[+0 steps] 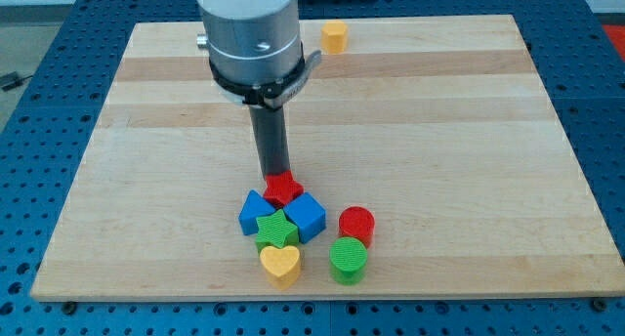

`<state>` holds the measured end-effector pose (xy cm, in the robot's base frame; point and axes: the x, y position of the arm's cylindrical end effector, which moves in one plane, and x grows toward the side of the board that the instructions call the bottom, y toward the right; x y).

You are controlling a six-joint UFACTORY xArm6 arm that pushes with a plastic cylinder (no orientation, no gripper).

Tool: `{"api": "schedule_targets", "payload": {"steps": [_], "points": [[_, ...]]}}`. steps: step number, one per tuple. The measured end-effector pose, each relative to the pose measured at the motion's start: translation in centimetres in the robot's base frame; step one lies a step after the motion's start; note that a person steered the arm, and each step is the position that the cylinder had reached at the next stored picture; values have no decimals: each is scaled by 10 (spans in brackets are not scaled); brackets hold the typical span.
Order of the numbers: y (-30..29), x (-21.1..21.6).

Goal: Push the yellow hexagon downwards

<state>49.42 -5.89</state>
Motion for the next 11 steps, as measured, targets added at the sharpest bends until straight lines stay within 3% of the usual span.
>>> {"api": "schedule_targets", "payload": {"steps": [3,4,5,6,7,9,10,11], "points": [[40,3],[35,-40],[35,-123],[36,-168],[57,-183],[126,-270],[100,-301],[73,-294]]}}
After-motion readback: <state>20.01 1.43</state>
